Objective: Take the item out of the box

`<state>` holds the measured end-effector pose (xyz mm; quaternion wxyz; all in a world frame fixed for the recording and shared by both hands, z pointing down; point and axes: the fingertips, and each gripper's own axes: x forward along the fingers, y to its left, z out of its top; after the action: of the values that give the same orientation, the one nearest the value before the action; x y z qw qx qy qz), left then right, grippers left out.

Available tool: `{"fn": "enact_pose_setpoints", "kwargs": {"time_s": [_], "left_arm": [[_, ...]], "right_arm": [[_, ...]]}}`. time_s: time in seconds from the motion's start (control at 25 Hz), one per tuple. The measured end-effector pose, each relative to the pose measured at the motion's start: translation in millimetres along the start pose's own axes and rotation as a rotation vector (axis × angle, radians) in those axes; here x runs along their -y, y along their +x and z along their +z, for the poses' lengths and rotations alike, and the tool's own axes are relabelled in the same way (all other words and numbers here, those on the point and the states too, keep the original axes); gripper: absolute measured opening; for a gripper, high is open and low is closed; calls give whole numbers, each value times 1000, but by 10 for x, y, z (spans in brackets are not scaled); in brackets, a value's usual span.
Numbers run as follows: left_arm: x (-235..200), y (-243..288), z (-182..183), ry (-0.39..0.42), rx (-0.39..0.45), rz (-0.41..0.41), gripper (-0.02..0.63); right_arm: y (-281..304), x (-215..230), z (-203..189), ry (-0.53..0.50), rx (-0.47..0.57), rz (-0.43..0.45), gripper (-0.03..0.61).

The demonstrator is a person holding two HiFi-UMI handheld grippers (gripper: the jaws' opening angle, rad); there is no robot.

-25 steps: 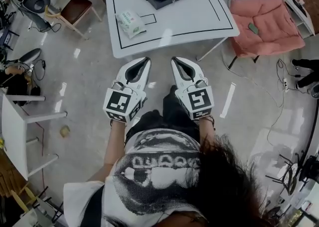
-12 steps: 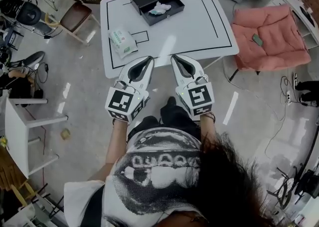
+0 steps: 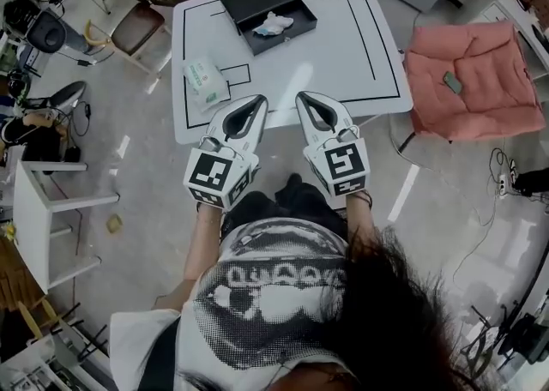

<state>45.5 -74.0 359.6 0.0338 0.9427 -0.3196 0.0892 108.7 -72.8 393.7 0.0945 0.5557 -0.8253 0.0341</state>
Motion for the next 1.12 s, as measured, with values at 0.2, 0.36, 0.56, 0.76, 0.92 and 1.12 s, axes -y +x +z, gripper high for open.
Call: {"fn": "enact_pose_setpoints", "kwargs": {"time_s": [0.2, 0.36, 0.56, 0.76, 0.92, 1.12], "left_arm": [[14, 87, -35, 8, -22, 14, 0], [-60, 107, -62, 1, -37, 43, 0], [-155, 178, -98, 8, -55, 46, 0], [-325, 283, -96, 15, -55, 33, 0], [-567, 411, -86, 9, -51, 24, 0], [-870, 609, -123, 0, -59, 2, 0]], "right_arm": [[63, 96, -98, 6, -13, 14, -3], [79, 143, -174, 20, -26, 19, -3], [189, 248, -196, 7, -33, 15, -3], [390, 369, -177, -1, -38, 3, -3], [645, 454, -124, -3, -46, -7, -3], [1036, 565, -108, -40, -84, 6, -3]]}}
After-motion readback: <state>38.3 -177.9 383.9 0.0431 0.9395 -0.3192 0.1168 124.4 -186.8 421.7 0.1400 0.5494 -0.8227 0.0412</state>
